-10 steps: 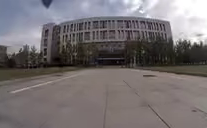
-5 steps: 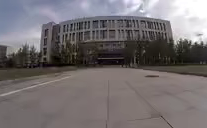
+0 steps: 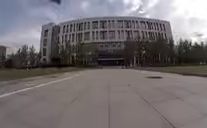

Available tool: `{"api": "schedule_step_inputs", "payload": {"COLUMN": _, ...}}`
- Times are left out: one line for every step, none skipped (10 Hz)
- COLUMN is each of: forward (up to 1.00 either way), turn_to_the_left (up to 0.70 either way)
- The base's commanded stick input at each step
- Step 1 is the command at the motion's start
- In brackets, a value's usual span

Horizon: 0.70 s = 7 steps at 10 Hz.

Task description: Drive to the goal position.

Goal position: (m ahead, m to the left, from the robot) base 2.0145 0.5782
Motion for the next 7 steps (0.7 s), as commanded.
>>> {"api": "schedule_step_inputs", "payload": {"forward": 0.52, "turn_to_the_left": 0.0}}
{"api": "schedule_step_inputs", "payload": {"forward": 0.51, "turn_to_the_left": 0.0}}
{"api": "schedule_step_inputs", "payload": {"forward": 0.52, "turn_to_the_left": 0.0}}
{"api": "schedule_step_inputs", "payload": {"forward": 0.53, "turn_to_the_left": 0.0}}
{"api": "schedule_step_inputs", "payload": {"forward": 0.53, "turn_to_the_left": 0.0}}
{"api": "schedule_step_inputs", "payload": {"forward": 0.53, "turn_to_the_left": 0.0}}
{"api": "schedule_step_inputs", "payload": {"forward": 0.53, "turn_to_the_left": 0.0}}
